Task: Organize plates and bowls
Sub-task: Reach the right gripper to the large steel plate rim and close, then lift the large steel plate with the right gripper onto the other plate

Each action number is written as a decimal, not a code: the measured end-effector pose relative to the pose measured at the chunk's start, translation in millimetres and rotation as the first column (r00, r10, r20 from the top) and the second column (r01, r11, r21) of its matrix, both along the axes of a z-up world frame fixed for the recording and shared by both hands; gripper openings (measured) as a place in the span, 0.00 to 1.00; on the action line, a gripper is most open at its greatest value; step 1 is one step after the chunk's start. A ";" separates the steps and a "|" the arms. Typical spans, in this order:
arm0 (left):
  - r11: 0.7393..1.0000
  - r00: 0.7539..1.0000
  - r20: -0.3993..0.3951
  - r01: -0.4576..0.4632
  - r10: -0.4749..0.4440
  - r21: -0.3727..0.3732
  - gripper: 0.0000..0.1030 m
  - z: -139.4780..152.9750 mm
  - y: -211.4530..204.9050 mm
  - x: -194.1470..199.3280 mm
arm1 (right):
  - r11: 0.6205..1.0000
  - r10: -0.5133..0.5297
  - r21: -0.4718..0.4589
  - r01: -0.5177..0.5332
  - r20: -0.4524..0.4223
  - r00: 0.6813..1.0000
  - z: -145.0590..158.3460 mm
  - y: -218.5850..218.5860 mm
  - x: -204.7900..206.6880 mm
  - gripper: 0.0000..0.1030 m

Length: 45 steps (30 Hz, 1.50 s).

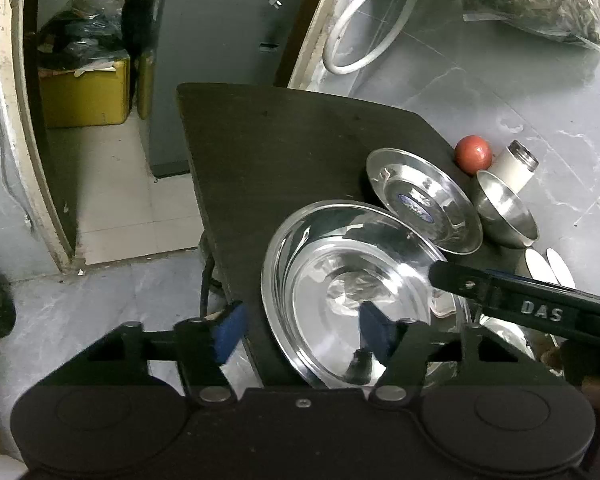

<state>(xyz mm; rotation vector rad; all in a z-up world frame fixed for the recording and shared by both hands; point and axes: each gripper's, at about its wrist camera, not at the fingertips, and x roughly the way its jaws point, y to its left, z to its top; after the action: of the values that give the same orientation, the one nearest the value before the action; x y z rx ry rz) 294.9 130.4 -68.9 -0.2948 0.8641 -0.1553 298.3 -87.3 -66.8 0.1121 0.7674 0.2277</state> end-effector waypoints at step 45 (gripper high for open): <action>0.997 0.996 0.086 0.034 -0.040 0.070 0.20 40.3 -74.3 -36.2 | 0.994 0.041 0.098 -0.045 0.045 0.998 28.6 -83.7 -50.5 0.33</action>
<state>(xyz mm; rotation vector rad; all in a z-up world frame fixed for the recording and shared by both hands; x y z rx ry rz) 258.6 56.2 -28.6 -0.2064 0.7869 -0.1711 247.8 -171.1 -38.2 0.1836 0.7167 0.3085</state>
